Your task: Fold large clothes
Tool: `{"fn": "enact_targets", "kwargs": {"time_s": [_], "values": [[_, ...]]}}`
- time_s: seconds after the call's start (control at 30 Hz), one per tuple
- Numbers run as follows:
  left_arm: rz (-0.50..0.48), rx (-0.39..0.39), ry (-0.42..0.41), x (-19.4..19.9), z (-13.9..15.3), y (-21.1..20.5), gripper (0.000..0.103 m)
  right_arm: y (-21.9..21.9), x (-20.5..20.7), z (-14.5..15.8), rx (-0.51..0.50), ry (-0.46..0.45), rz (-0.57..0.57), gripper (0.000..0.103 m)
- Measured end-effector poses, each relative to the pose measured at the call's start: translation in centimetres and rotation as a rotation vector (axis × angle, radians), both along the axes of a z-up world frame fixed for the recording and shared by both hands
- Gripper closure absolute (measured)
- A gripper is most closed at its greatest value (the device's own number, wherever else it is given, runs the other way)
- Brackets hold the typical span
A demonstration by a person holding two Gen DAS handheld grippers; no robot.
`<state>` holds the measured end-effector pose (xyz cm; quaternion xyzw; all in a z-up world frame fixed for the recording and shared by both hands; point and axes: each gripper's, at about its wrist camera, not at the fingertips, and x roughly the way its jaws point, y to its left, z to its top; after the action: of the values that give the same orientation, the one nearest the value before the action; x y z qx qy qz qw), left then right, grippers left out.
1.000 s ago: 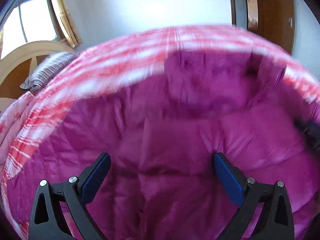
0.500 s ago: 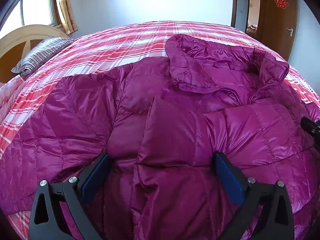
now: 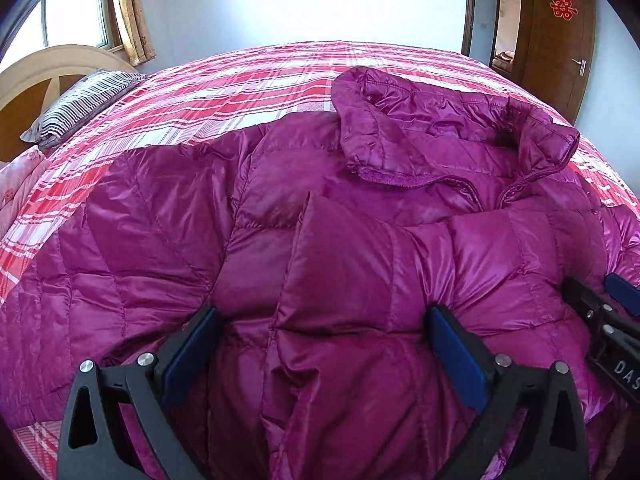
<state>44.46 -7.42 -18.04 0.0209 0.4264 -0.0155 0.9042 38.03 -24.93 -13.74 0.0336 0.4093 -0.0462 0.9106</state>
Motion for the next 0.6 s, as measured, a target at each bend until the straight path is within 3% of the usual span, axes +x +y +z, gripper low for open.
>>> {"fn": "enact_targets", "kwargs": {"time_s": [0.6], "values": [[-0.004,-0.027,0.018,0.32,-0.08,0.32,0.001,0.9,-0.32,-0.6,-0.064,0.005,-0.01,0.022]]}}
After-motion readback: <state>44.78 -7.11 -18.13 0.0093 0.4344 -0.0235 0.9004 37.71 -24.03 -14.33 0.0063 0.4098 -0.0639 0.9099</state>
